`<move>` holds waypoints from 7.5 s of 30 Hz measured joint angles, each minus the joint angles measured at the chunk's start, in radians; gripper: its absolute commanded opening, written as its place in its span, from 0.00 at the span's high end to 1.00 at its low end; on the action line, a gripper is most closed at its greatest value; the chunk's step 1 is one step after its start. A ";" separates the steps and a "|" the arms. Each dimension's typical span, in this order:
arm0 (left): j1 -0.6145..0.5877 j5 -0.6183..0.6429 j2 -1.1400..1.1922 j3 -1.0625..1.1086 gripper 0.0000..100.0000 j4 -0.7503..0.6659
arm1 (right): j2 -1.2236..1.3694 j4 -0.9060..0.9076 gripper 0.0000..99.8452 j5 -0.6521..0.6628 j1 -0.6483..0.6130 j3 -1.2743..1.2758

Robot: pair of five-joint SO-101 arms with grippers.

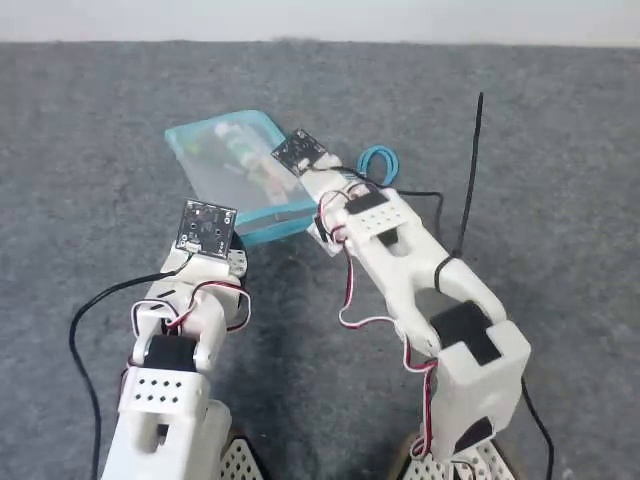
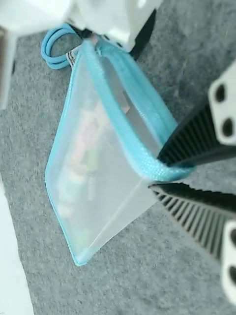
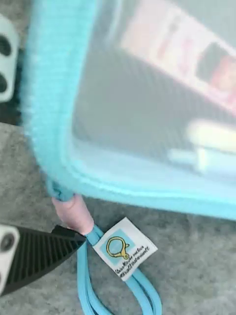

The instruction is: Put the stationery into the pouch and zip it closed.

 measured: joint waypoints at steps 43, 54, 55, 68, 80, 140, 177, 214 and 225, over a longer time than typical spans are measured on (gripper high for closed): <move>0.121 0.063 0.000 0.000 0.99 0.000 | -1.051 0.532 0.99 0.018 -0.242 0.373; 0.106 0.080 0.000 0.000 0.99 0.000 | -0.988 0.361 0.83 -0.048 -0.066 0.594; 0.106 0.080 0.000 0.000 0.99 0.000 | -0.957 0.342 0.83 -0.052 -0.058 0.600; 0.106 0.080 0.000 0.000 0.99 0.000 | -0.560 0.084 0.84 -0.100 0.051 0.537; 0.101 0.080 0.000 0.000 0.99 0.000 | -0.483 0.002 0.84 -0.103 0.060 0.459; 0.094 0.034 0.000 -0.009 0.99 -0.006 | -0.658 0.230 0.99 -0.048 -0.117 0.462; 0.028 0.135 0.002 -0.025 0.99 0.058 | -1.030 0.302 0.67 -0.005 -0.215 0.580; 0.029 0.135 0.002 -0.084 0.99 0.118 | -0.545 -0.026 0.79 0.180 -0.075 0.465; 0.054 0.135 0.000 -0.087 0.99 0.118 | -0.545 -0.028 0.99 0.178 -0.071 0.462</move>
